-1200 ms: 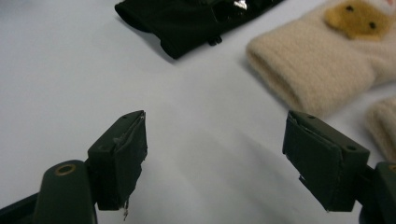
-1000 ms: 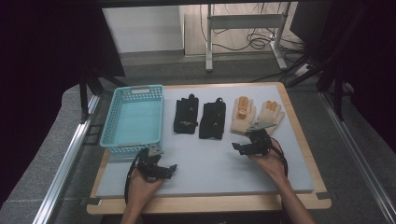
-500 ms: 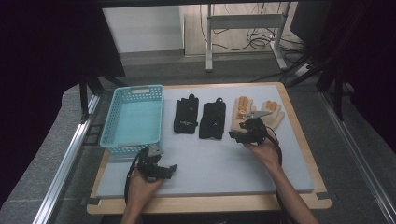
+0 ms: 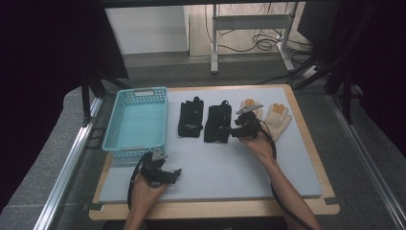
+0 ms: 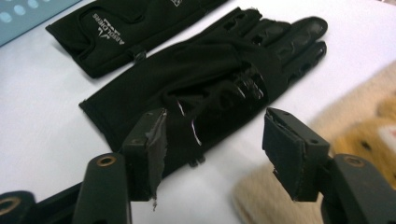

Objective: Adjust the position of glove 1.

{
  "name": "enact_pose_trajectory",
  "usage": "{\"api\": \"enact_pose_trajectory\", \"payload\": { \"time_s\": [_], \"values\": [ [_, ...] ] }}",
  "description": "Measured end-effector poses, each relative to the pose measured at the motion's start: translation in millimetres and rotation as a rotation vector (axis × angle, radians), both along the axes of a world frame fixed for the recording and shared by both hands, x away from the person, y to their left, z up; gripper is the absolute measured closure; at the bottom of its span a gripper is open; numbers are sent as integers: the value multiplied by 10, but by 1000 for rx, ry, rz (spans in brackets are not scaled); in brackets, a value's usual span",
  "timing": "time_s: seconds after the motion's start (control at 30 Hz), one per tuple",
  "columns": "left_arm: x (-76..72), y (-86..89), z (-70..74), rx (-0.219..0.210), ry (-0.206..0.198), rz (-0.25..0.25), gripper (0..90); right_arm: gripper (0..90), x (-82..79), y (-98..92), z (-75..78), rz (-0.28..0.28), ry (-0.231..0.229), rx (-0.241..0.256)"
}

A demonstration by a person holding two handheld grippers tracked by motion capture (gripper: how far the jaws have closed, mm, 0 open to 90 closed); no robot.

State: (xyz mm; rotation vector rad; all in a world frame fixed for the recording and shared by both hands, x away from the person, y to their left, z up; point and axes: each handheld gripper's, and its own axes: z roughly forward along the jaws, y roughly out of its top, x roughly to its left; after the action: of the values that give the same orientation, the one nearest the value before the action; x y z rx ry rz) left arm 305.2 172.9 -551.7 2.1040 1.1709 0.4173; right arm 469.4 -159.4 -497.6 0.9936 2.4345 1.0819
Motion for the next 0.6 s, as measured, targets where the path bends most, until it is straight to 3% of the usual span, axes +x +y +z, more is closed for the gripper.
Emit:
{"api": "enact_pose_trajectory", "payload": {
  "time_s": [0.43,0.6],
  "values": [
    [1,0,0,-1,0,0,32,567,233,190,-4,-34,12,-1],
    [1,0,-1,-1,0,0,32,535,320,343,-61,-38,16,-32]
  ]
}}
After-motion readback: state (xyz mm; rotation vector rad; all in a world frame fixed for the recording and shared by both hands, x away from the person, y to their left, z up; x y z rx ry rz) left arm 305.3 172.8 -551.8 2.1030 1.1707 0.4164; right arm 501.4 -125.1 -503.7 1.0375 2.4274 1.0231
